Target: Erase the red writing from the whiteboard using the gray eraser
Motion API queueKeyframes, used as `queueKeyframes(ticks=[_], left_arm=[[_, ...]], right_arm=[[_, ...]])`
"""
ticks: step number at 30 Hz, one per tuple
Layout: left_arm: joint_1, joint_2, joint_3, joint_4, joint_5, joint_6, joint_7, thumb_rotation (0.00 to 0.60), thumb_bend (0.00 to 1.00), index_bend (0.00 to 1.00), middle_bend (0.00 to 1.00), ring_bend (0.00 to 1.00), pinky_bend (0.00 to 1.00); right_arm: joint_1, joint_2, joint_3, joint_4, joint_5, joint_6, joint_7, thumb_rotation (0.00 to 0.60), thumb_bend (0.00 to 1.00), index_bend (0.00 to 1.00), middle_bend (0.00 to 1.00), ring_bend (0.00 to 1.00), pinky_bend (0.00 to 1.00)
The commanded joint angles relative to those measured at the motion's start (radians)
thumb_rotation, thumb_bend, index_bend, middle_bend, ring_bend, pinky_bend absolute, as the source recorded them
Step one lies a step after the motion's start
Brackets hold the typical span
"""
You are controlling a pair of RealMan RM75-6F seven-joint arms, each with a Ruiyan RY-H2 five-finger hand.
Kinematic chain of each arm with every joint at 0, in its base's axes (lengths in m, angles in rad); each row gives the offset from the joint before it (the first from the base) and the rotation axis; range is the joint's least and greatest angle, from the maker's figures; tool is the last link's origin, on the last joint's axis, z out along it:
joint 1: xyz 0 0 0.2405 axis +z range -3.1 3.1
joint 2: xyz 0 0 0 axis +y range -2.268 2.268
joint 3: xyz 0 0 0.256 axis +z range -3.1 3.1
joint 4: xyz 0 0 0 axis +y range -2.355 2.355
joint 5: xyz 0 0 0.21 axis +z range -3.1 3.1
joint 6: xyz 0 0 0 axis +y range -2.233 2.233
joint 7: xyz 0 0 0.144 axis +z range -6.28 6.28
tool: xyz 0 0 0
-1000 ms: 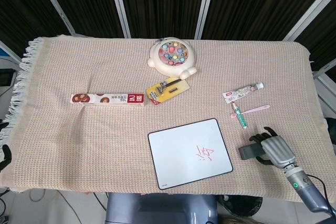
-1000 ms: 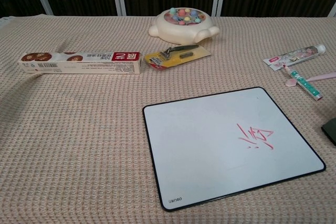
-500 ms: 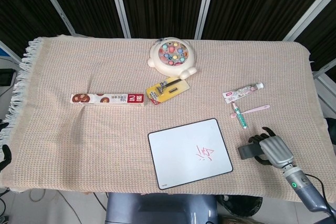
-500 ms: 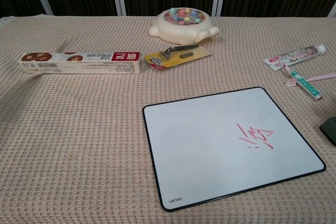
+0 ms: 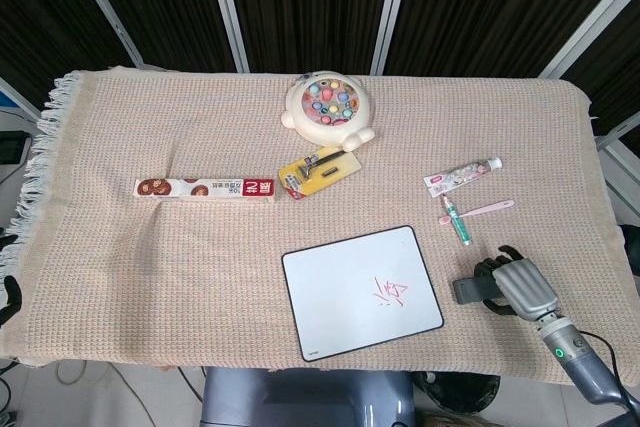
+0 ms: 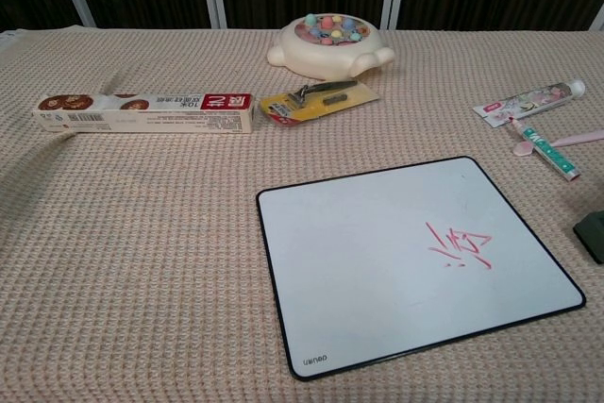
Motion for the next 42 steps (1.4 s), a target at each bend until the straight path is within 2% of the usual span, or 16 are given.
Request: queueKeyframes(ticks=[1, 8, 19, 25, 37, 42], left_arm=[[0.0, 0.0, 0.0, -0.001, 0.001, 0.001, -0.001, 0.6, 0.64, 0.19, 0.08, 0.02, 0.04], [0.001, 0.001, 0.0, -0.002, 0.003, 0.002, -0.002, 0.6, 0.64, 0.19, 0.08, 0.02, 0.04], [0.002, 0.006, -0.002, -0.006, 0.0, 0.001, -0.014, 0.6, 0.64, 0.19, 0.08, 0.02, 0.04], [0.002, 0.011, -0.002, -0.008, -0.002, -0.002, -0.02, 0.6, 0.64, 0.19, 0.08, 0.02, 0.04], [0.003, 0.019, -0.003, -0.009, -0.005, -0.002, -0.034, 0.6, 0.64, 0.19, 0.08, 0.02, 0.04], [0.003, 0.02, -0.004, -0.009, -0.005, -0.003, -0.035, 0.6, 0.64, 0.19, 0.08, 0.02, 0.04]], right_arm=[[0.004, 0.004, 0.0, -0.01, -0.001, 0.003, 0.011, 0.6, 0.45, 0.61, 0.54, 0.49, 0.24], [0.053, 0.059, 0.027, -0.098, -0.013, 0.006, 0.025, 0.6, 0.45, 0.62, 0.54, 0.5, 0.27], [0.188, 0.106, 0.089, -0.313, 0.03, -0.164, -0.081, 0.6, 0.45, 0.61, 0.54, 0.51, 0.32], [0.248, 0.065, 0.119, -0.39, 0.079, -0.268, -0.165, 0.6, 0.45, 0.62, 0.54, 0.51, 0.35], [0.291, -0.051, 0.164, -0.429, 0.146, -0.302, -0.32, 0.6, 0.45, 0.62, 0.55, 0.51, 0.35], [0.302, -0.077, 0.161, -0.429, 0.156, -0.314, -0.359, 0.6, 0.45, 0.62, 0.55, 0.51, 0.35]])
